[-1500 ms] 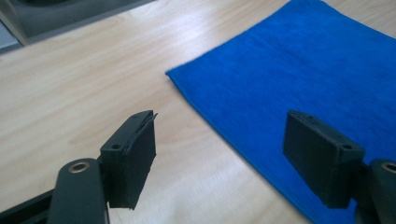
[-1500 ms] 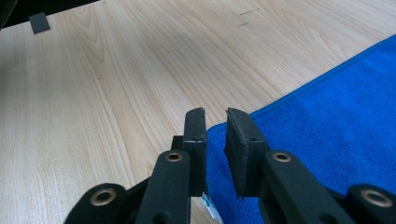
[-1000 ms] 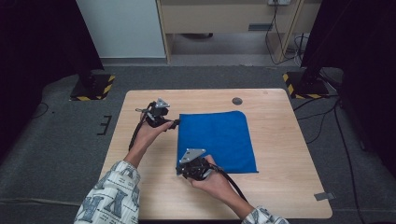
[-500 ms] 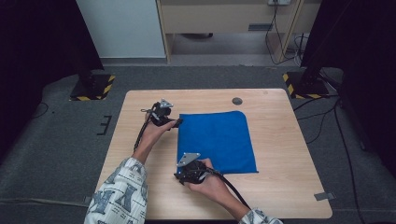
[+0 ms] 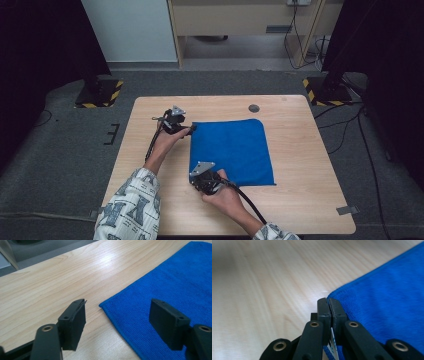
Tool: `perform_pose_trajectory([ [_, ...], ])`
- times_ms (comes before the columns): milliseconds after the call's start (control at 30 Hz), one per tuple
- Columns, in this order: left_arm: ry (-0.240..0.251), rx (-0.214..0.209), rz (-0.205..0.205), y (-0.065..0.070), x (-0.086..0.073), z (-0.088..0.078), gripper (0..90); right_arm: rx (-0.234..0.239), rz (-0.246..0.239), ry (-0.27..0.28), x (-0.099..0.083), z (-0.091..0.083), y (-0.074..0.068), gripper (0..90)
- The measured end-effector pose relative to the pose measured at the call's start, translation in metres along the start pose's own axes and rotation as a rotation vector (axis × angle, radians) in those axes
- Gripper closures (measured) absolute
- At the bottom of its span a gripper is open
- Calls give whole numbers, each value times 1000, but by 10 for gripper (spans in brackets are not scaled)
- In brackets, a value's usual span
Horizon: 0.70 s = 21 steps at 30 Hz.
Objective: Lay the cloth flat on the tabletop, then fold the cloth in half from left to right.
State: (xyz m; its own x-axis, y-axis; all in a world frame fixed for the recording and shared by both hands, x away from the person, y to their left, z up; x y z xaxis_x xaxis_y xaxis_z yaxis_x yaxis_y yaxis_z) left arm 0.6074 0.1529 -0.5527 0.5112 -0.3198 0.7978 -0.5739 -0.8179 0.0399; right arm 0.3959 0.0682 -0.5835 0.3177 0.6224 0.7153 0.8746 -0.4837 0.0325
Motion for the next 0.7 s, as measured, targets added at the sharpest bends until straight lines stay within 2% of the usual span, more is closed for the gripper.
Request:
perform_pose_trajectory([
  [133,-24,2,-26,-4,-7,7,344,34,4,16,3,2,-13,887],
  [233,-36,10,-27,-7,-11,11,344,46,6,27,6,2,-19,887],
  [300,-27,9,-26,-7,-11,12,349,49,3,29,7,2,-20,887],
  [367,-17,30,-16,-9,-10,13,365,46,3,31,7,2,-20,887],
  [500,3,42,-41,-11,-10,20,383,50,9,39,8,0,-20,886],
  [533,-16,44,-40,-12,-12,23,386,52,12,39,9,-1,-21,886],
  [600,-89,39,-31,-12,-16,29,345,55,11,42,10,-1,-22,886],
  [700,-101,44,-28,-11,-14,33,351,57,11,44,10,0,-23,886],
])
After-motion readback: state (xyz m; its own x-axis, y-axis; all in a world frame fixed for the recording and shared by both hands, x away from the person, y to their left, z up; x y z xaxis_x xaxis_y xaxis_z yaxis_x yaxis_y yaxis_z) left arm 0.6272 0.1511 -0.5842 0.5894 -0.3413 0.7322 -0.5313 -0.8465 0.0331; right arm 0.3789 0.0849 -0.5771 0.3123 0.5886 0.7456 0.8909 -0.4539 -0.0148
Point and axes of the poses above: each handheld gripper's, and its own axes: z roughly forward along the jaws, x roughly out of its top, y roughly to its right, the point moved 8 cm from there along z, roughly forward along the jaws, and after that the axes turned 3 degrees about -z, right-handed, at the moved point
